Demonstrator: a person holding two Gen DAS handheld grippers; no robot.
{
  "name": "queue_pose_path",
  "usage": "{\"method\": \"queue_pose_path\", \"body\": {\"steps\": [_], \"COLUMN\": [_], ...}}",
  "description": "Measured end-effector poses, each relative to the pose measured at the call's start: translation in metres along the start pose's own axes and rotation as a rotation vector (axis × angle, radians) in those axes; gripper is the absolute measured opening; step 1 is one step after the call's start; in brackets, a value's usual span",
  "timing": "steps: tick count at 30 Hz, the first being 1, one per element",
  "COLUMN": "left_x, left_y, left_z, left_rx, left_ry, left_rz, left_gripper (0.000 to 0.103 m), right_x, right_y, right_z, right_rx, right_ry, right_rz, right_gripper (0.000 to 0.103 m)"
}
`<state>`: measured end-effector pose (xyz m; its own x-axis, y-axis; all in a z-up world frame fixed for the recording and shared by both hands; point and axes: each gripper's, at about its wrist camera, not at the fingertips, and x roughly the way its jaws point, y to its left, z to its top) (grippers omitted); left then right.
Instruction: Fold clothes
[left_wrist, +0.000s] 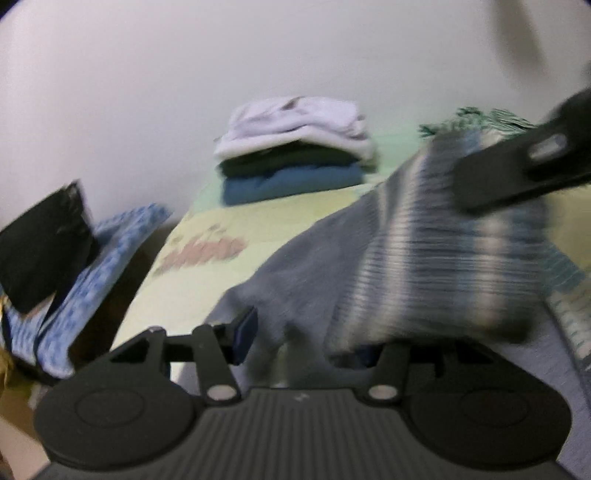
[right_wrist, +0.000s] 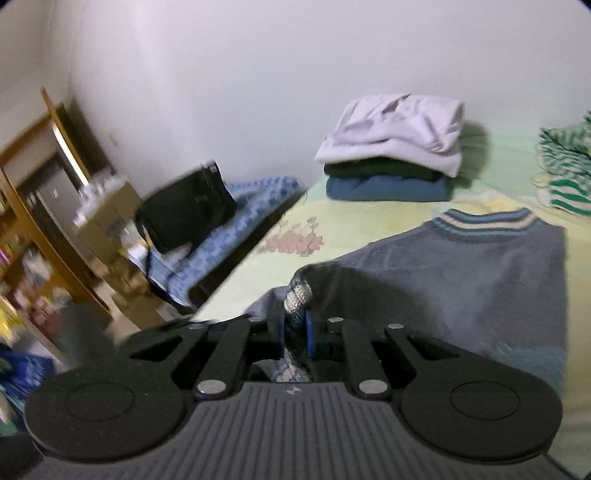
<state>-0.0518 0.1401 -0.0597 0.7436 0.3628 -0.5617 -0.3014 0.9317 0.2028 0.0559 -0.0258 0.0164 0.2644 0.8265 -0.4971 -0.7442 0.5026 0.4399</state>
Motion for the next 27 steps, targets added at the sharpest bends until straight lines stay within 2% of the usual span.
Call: {"method": "queue_pose_path", "body": {"steps": [5,7,10,16,19,21,27], "left_x": [-0.009,-0.014,-0.013,-0.01,-0.008,-0.008,-0.012], "left_y": [-0.036,-0.052,-0.073,-0.075,-0.07,-0.068,-0.07], "left_z": [0.011,0.015,0.015,0.016,0.017,0.015,0.004], "left_rx": [0.107,0.163,0.242,0.262,0.272,0.28,0.309], "left_ry": [-0.061,-0.09,-0.109,-0.104,-0.096,-0.092,-0.08], "left_rz": [-0.103,-0.145,-0.18,-0.198,-0.201,-0.212,-0.23], "left_gripper": [0.058,0.062,0.062,0.063,0.067,0.074,0.074], "right_x": [-0.075,-0.097,-0.118,-0.134,-0.135,-0.139,-0.139], "right_y": [-0.012,-0.015,-0.015,-0.009,-0.009,-0.014,-0.018], "right_z": [-0.014,-0.022,-0.041,-0.081,-0.097,-0.106,-0.122], "right_rx": [0.085,0.125,0.171,0.267,0.281,0.297,0.287], "right_ry": [-0.094,-0.105,-0.094,-0.045,-0.008,0.007,0.059], "right_rz": [-0.035,-0.055,-0.081,-0.115,-0.154,-0.172,-0.212], "right_gripper": [0.011,0.011,0.011,0.011,0.011,0.011,0.011]}}
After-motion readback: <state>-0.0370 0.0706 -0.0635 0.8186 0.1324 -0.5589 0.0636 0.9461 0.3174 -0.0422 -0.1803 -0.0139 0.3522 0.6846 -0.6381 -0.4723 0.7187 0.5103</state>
